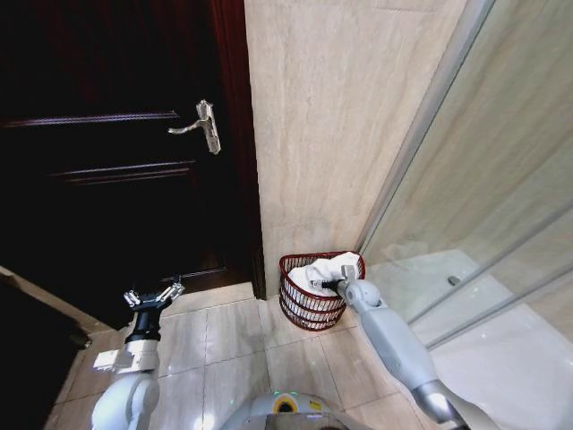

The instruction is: Discard the used towel into the hamper.

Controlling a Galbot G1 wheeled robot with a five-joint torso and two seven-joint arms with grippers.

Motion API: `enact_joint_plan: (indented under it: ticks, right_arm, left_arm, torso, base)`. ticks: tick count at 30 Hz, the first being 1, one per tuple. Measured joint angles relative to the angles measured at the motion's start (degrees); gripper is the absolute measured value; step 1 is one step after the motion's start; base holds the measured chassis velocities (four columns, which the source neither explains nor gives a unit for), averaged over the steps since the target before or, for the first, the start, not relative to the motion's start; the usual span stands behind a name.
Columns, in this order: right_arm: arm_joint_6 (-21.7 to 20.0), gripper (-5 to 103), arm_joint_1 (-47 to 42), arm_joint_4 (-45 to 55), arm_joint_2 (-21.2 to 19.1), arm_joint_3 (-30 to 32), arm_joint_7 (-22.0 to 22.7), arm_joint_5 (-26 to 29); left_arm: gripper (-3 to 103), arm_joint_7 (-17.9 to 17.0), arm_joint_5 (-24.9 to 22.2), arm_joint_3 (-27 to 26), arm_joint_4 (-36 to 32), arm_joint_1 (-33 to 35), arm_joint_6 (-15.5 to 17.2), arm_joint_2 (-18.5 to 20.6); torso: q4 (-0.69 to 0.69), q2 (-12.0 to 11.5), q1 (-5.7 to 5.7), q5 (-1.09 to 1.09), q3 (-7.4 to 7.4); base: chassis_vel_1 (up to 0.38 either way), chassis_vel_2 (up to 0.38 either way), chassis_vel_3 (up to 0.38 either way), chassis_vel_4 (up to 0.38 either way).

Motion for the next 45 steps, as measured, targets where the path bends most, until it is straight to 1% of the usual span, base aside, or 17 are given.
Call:
enact_joint_plan:
  ticks: [10,12,14,15,17,20,21,22,23,24,25,27,28,31,35,37,45]
  right_arm:
    - [1.9,100,-5.6,15.1,-2.9,3.1,3.5,1.1]
    - [3.7,100,-7.1,17.9,-3.2,4.2,3.5,0.6]
    - [9.7,100,-10.2,22.7,-3.5,6.5,2.7,-1.8]
    - [9.7,100,-10.2,22.7,-3.5,6.5,2.7,-1.8]
    - [14.7,100,-13.9,26.7,-3.2,9.3,0.0,-5.8]
    - [22.5,100,-20.1,30.4,-0.6,13.9,-5.5,-13.0]
    - [22.5,100,-20.1,30.4,-0.6,13.9,-5.5,-13.0]
    - [24.9,100,-21.3,30.5,0.1,14.5,-6.3,-14.7]
    - [31.2,100,-24.1,30.5,2.3,15.8,-7.1,-18.3]
    - [31.2,100,-24.1,30.5,2.3,15.8,-7.1,-18.3]
    - [33.5,100,-25.6,30.6,4.0,16.5,-7.1,-19.5]
    - [35.4,100,-27.7,31.4,6.9,17.3,-6.3,-20.8]
    - [35.4,100,-27.7,31.4,6.9,17.3,-6.3,-20.8]
    - [37.7,100,-31.6,34.0,13.2,18.7,-5.3,-23.6]
    - [39.3,100,-34.3,35.7,16.7,19.3,-5.4,-25.5]
    - [41.6,100,-35.8,36.4,19.2,20.6,-6.5,-28.1]
    - [42.7,100,-37.9,37.9,18.7,22.8,-8.7,-28.2]
  left_arm:
    - [100,-0.1,-0.7,0.0,-0.5,-0.1,0.0,0.3]
    - [100,-0.2,-0.8,0.1,-0.7,0.0,-0.1,0.2]
    - [100,-0.4,-0.8,0.3,-0.9,0.1,-0.2,-0.2]
    - [100,-0.4,-0.8,0.3,-0.9,0.1,-0.2,-0.2]
    - [100,-0.4,-0.3,0.5,-1.0,0.0,0.0,-0.9]
    - [100,-0.3,1.5,0.7,-1.0,-0.1,0.1,-2.3]
    - [100,-0.3,1.5,0.7,-1.0,-0.1,0.1,-2.3]
    - [100,-0.3,1.6,0.8,-1.0,0.1,0.1,-2.6]
    - [100,-0.2,1.9,1.0,-1.1,0.5,0.0,-2.9]
    - [100,-0.2,1.9,1.0,-1.1,0.5,0.0,-2.9]
    - [100,0.0,2.2,1.0,-0.9,0.6,-0.2,-2.9]
    - [100,0.8,2.3,1.1,0.0,0.6,-0.4,-2.4]
    - [100,0.8,2.3,1.1,0.0,0.6,-0.4,-2.4]
    - [100,1.1,2.0,2.0,1.4,0.4,-0.2,-1.3]
    - [100,1.1,0.9,2.4,1.4,0.4,0.9,-0.7]
    - [100,1.1,0.7,2.5,1.4,-0.2,1.3,-0.2]
    - [100,1.3,3.0,2.9,1.1,-0.4,1.4,-1.0]
  torso:
    - [0.0,0.0,0.0,0.0,0.0]
    - [-0.01,0.0,0.0,0.0,0.0]
    - [0.0,0.0,0.0,0.0,-0.01]
    - [0.0,0.0,0.0,0.0,-0.01]
    - [0.0,0.0,0.0,-0.01,-0.01]
    - [-0.02,0.0,0.0,-0.01,-0.01]
    - [-0.02,0.0,0.0,-0.01,-0.01]
    - [-0.02,0.0,0.0,-0.01,-0.01]
    - [-0.01,0.0,0.0,0.0,-0.01]
    - [-0.01,0.0,0.0,0.0,-0.01]
    - [-0.01,0.0,-0.01,0.0,-0.02]
    - [-0.01,0.0,0.0,0.0,-0.01]
    - [-0.01,0.0,0.0,0.0,-0.01]
    - [-0.01,0.0,0.0,-0.02,-0.01]
    - [-0.01,0.0,0.0,-0.03,-0.01]
    - [-0.01,0.0,-0.01,-0.02,-0.01]
    - [-0.01,0.0,0.0,-0.02,-0.01]
  base:
    - [0.0,0.0,0.0,0.0]
    - [0.0,0.0,0.0,0.0]
    - [0.0,0.0,0.0,0.0]
    - [0.0,0.0,0.0,0.0]
    - [0.0,0.0,0.0,0.0]
    - [0.0,0.0,0.0,0.0]
    - [0.0,0.0,0.0,0.0]
    - [0.0,0.0,0.0,0.0]
    - [0.0,0.0,0.0,0.0]
    - [0.0,0.0,0.0,0.0]
    - [0.0,0.0,0.0,0.0]
    - [0.0,0.0,0.0,0.0]
    - [0.0,0.0,0.0,0.0]
    - [0.0,0.0,0.0,0.0]
    - [0.0,0.0,0.0,0.0]
    - [0.0,0.0,0.0,0.0]
    - [0.0,0.0,0.0,0.0]
